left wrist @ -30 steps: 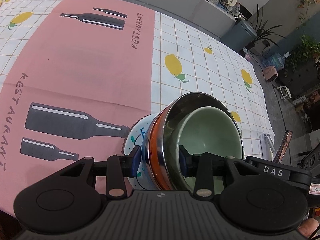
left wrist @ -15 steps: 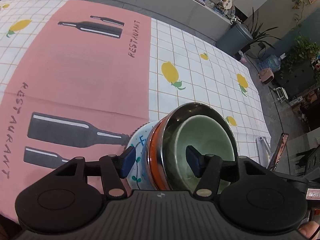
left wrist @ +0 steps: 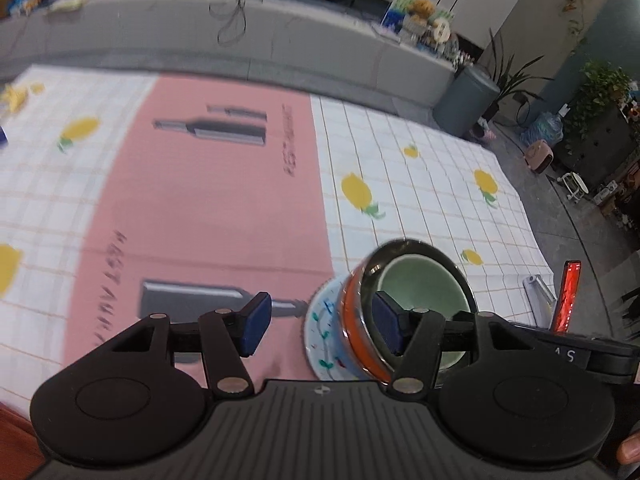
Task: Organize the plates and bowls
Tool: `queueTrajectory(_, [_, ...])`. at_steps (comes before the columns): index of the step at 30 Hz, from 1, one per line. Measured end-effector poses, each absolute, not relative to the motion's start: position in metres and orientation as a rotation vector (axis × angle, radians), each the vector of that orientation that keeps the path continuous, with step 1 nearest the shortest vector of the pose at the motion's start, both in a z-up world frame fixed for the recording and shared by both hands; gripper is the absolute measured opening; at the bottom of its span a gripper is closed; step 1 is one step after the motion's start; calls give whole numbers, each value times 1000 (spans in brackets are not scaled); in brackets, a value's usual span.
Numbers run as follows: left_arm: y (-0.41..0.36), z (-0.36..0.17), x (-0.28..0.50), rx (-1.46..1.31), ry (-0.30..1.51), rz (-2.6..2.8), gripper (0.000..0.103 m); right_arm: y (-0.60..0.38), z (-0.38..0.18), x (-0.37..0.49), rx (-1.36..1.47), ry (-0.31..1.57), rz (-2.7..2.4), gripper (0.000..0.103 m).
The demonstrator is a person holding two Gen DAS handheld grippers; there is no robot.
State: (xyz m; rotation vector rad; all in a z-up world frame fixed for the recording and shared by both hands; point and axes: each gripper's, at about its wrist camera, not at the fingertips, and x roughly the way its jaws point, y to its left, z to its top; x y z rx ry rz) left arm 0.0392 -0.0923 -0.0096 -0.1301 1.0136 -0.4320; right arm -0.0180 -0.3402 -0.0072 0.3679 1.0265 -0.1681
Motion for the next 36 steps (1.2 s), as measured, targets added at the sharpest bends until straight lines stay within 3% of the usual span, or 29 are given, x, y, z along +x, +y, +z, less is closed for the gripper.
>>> queueTrajectory(17, [-61, 68, -59, 192, 399, -294, 68, -258, 83, -86, 131, 648, -147, 88])
queueTrajectory(21, [-61, 72, -72, 218, 304, -239, 78, -240, 89, -102, 95, 570, -128, 93])
queueTrajectory(24, [-56, 67, -76, 190, 276, -200, 88, -230, 89, -113, 79, 521, -119, 95])
queueTrajectory(29, [-44, 52, -73, 120, 287, -158, 89, -216, 77, -125, 84, 484, -93, 95])
queueTrajectory(36, [-35, 23, -54, 104, 447, -172, 89, -206, 45, -132, 85, 508, -103, 96])
